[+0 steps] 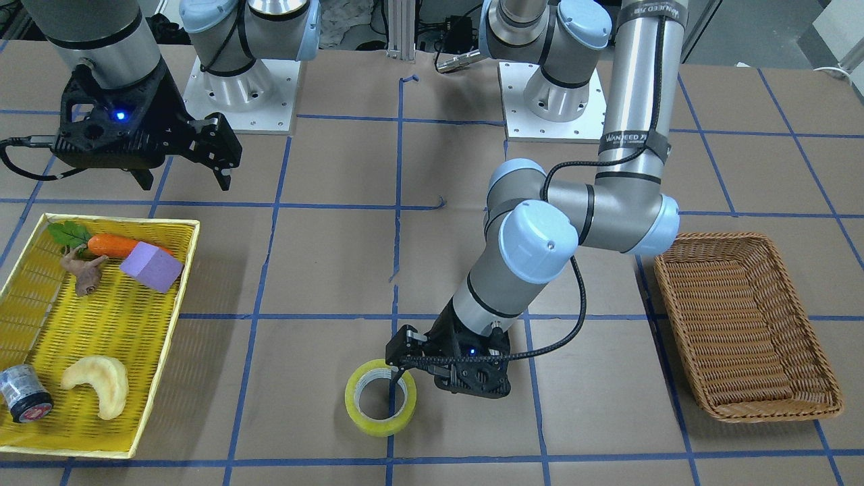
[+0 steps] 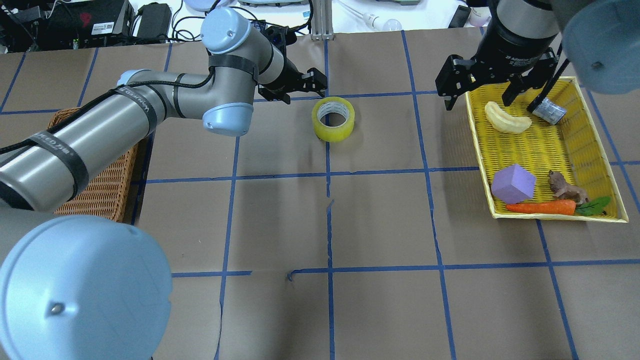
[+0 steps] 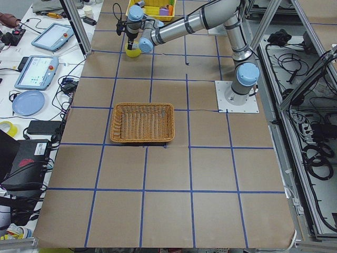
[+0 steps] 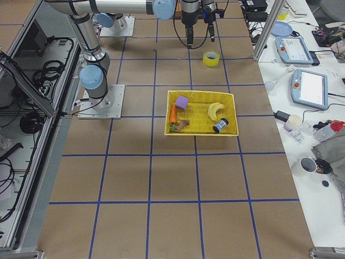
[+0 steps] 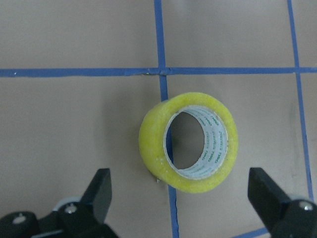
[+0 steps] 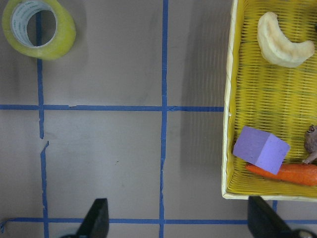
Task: Transfer tape with both arms
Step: 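Lower the left gripper onto the tape roll's rim and close it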
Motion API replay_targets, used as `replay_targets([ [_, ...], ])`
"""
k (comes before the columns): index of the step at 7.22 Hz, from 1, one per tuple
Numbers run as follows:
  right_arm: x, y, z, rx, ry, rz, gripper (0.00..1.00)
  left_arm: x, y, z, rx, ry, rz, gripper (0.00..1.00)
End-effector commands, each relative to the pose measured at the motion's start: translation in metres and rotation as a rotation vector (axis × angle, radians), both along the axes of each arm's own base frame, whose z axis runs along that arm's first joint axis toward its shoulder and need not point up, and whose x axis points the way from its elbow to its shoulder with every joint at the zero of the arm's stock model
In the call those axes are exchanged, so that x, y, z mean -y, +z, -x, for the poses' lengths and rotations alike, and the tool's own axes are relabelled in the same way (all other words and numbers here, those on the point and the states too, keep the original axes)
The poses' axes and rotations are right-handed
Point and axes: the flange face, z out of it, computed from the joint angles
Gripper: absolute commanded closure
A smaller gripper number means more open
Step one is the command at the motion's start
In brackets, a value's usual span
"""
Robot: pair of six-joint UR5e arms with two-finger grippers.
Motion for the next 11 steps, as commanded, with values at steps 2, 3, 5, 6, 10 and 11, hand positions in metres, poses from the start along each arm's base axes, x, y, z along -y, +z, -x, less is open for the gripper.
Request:
replay_targets([
  [2, -0.001, 0.0, -0.002, 0.018, -0.002, -0.015, 0.0, 0.006, -0.067, 0.003, 0.033, 0.0, -0.091, 0.0],
  [3, -0.002, 0.0, -0.002, 0.015, -0.001, -0.015, 0.0, 0.004, -0.072, 0.01, 0.029, 0.008, -0.104, 0.0],
  [5, -0.002, -0.001, -0.002, 0.01, -0.002, -0.016, 0.0, 0.001, -0.078, 0.02, 0.028, 0.027, -0.122, 0.02],
  [6, -0.002, 0.0, -0.002, 0.01, -0.004, -0.016, 0.0, 0.002, -0.077, 0.019, 0.032, 0.029, -0.122, 0.32],
  [10, -0.003, 0.0, -0.001, 0.004, -0.004, -0.019, 0.0, -0.006, -0.051, 0.012, 0.098, 0.083, -0.175, 1.0],
  [11, -0.003, 0.001, -0.001, 0.006, -0.004, -0.015, 0.0, -0.007, -0.046, 0.008, 0.126, 0.088, -0.175, 1.0],
])
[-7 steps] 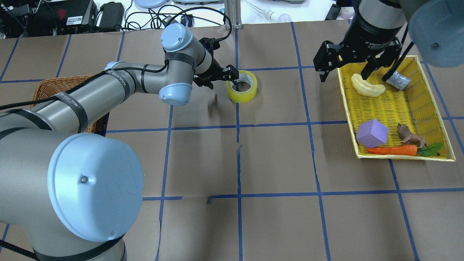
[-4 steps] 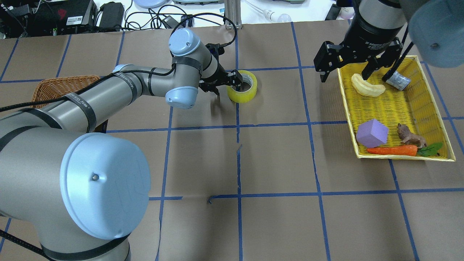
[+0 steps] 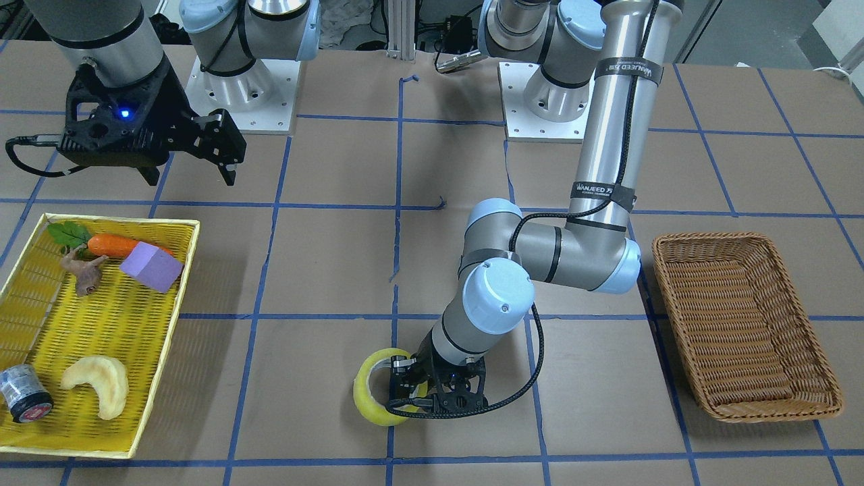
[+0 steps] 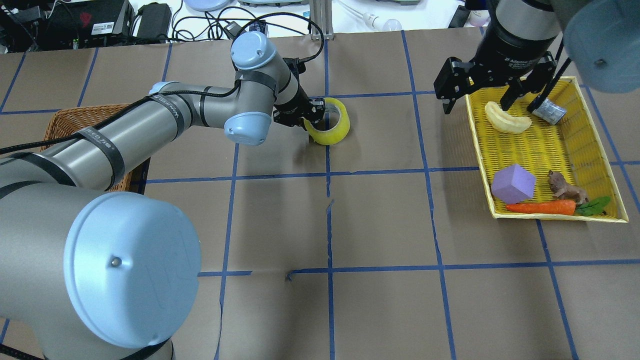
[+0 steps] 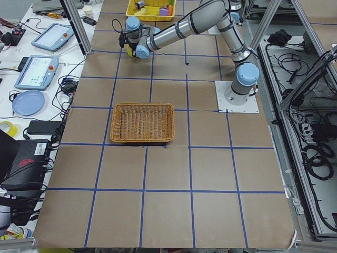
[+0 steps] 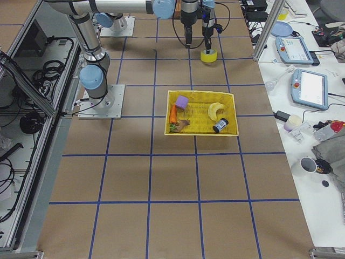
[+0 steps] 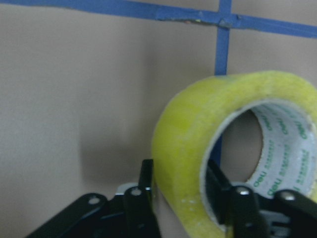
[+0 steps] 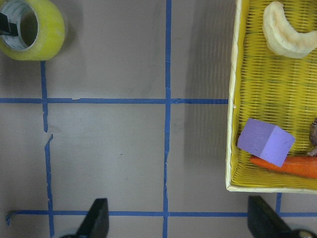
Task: Transfer tape with both arms
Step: 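Lower the left gripper onto the tape roll's rim and close it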
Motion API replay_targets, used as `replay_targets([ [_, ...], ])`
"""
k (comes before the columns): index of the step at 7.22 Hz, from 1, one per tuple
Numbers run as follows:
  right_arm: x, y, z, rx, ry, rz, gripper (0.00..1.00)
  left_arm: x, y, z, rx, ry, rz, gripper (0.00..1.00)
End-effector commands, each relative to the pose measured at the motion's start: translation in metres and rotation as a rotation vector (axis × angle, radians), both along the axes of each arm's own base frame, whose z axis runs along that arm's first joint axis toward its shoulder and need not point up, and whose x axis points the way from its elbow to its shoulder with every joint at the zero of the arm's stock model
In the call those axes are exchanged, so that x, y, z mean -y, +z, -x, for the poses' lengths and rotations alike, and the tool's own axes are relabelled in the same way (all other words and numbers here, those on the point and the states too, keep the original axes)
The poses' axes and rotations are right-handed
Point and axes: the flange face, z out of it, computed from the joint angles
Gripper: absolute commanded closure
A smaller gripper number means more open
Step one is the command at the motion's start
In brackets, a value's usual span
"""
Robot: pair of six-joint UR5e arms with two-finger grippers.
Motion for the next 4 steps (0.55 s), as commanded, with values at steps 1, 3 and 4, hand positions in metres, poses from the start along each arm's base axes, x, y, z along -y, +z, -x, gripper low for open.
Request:
replay_targets([
  [1, 0.0, 0.001, 0.0, 0.001, -0.001, 0.002, 0.0, -0.004, 0.019, -0.014, 0.094, 0.007, -0.02, 1.0],
  [3, 0.0, 0.001, 0.0, 0.001, 0.001, 0.003, 0.0, -0.001, 0.056, -0.072, 0.165, -0.018, -0.056, 1.0],
  [4, 0.0, 0.001, 0.0, 0.001, 0.001, 0.005, 0.0, -0.005, 0.089, -0.12, 0.167, 0.027, -0.097, 1.0],
])
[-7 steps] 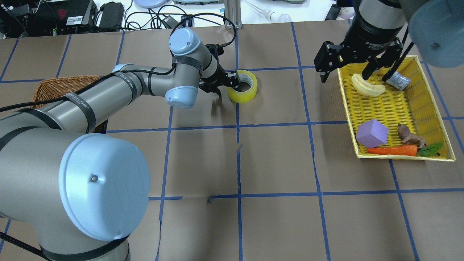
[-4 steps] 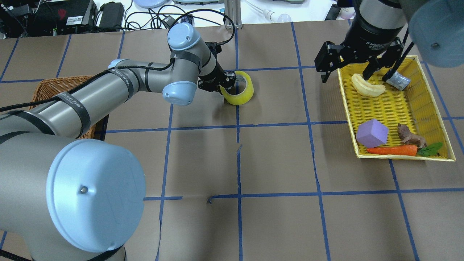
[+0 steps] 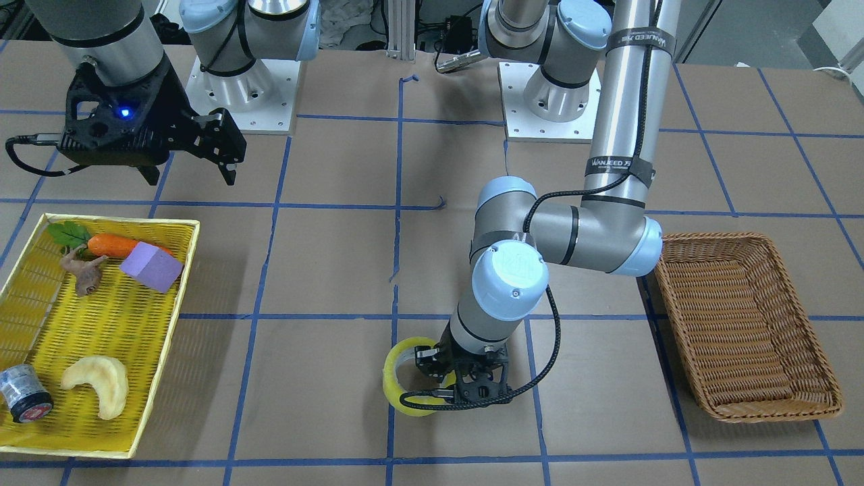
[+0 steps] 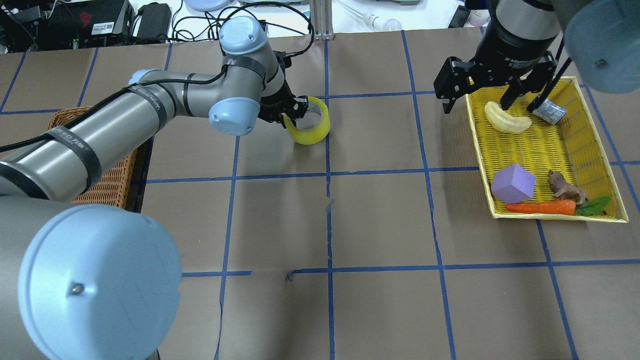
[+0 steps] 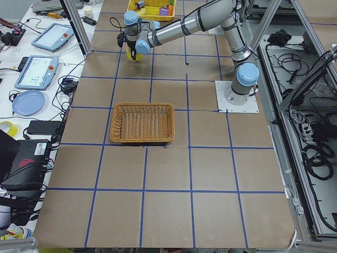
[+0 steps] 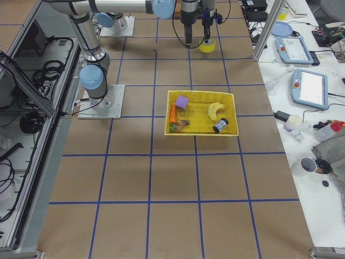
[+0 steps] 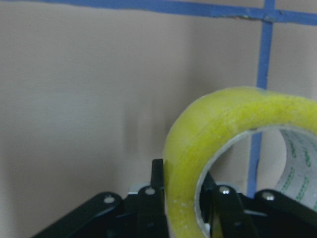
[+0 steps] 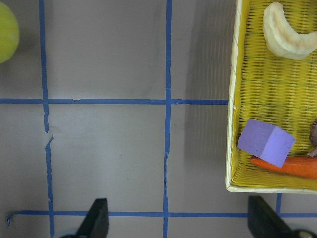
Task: Transfer tape with both arms
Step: 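Carry the tape roll with the left gripper into the wicker basket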
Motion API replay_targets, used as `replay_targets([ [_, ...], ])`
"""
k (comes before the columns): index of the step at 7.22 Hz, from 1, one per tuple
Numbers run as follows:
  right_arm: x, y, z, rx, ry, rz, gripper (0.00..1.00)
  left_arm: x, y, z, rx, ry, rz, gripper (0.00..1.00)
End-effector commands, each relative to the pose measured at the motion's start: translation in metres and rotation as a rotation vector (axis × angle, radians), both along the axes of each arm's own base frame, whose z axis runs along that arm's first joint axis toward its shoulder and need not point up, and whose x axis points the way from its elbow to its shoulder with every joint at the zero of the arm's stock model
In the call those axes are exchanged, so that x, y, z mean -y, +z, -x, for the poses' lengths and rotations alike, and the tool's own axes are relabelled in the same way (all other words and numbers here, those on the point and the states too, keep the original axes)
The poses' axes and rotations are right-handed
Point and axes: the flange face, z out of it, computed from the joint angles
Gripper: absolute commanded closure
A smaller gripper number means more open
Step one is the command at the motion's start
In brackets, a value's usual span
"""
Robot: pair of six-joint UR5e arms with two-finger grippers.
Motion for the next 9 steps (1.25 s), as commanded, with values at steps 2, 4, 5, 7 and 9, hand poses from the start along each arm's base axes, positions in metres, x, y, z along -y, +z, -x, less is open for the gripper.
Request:
replay_targets([
  [2, 0.0, 0.0, 0.001, -0.002, -0.001, 0.0, 0.0, -0.02, 0.075, -0.138, 0.012, 0.126, -0.11, 1.0],
  [4, 0.0, 0.0, -0.001, 0.0, 0.002, 0.001, 0.0, -0.04, 0.104, -0.246, 0.05, 0.115, -0.143, 1.0],
  [5, 0.0, 0.0, -0.001, 0.0, 0.002, 0.001, 0.0, -0.055, 0.108, -0.309, 0.045, 0.111, -0.15, 1.0],
  [7, 0.0, 0.0, 0.0, 0.0, 0.0, 0.003, 0.0, -0.086, 0.089, -0.398, 0.018, 0.049, -0.162, 1.0],
  [9, 0.0, 0.0, 0.0, 0.001, 0.0, 0.003, 0.0, -0.107, 0.066, -0.451, 0.019, 0.01, -0.138, 1.0],
])
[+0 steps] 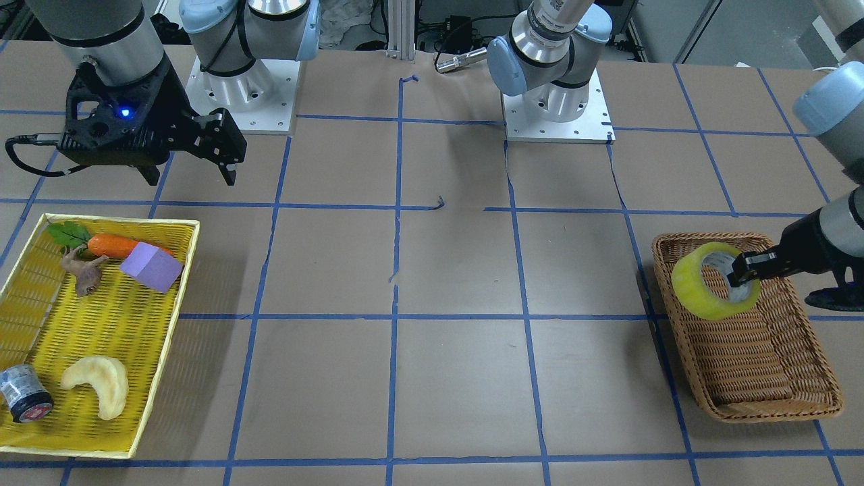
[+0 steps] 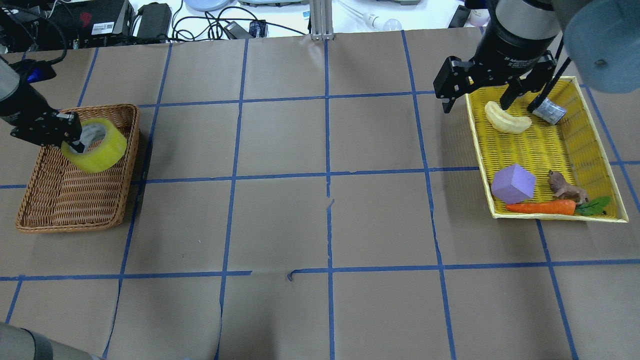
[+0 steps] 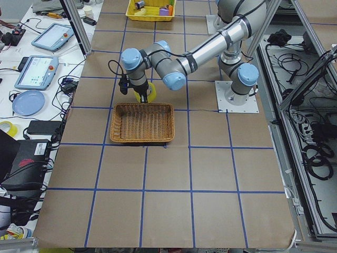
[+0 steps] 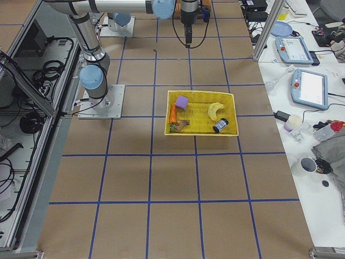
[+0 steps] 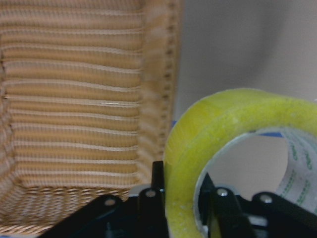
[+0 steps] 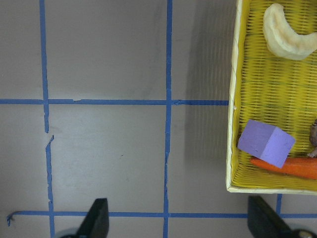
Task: Transfer tape with both arms
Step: 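Carry the tape roll with the left gripper into the wicker basket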
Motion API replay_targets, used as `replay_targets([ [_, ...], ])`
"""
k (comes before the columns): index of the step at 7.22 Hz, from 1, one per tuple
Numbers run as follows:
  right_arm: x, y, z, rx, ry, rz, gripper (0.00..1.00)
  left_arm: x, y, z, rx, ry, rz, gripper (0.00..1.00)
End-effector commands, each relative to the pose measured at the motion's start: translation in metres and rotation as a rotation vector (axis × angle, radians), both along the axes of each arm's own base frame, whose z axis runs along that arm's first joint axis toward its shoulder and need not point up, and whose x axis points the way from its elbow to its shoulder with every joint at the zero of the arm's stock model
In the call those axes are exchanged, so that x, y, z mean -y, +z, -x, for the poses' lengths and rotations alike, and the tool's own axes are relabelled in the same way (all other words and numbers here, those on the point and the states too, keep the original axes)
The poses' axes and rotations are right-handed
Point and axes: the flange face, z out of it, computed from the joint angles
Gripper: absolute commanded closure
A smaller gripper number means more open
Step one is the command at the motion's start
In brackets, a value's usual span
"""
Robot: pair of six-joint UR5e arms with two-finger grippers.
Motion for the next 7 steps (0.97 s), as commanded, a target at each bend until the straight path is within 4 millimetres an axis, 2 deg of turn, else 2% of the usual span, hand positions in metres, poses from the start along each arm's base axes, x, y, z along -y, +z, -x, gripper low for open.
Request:
replay_targets([
  [1, 0.0, 0.0, 0.0, 0.0, 0.001, 0.002, 0.0, -0.025, -0.028, -0.063, 0.008, -0.048, 0.039, 1.0],
  [2, 0.0, -0.001, 0.0, 0.0, 0.001, 0.002, 0.0, -0.033, -0.045, -0.077, 0.02, -0.043, 0.055, 1.0],
  [4, 0.001, -0.001, 0.0, -0.002, 0.001, 0.004, 0.0, -0.038, -0.088, -0.076, 0.045, -0.06, 0.087, 1.0],
  [5, 0.001, 0.0, -0.001, 0.001, 0.002, 0.007, 0.0, -0.037, -0.099, -0.076, 0.047, -0.057, 0.091, 1.0],
  [6, 0.0, 0.0, -0.001, -0.001, 0.004, 0.006, 0.0, -0.034, -0.106, -0.079, 0.058, -0.054, 0.104, 0.95],
  [7, 0.0, 0.0, -0.001, 0.001, 0.004, 0.006, 0.0, -0.029, -0.105, -0.082, 0.082, -0.054, 0.139, 0.37],
])
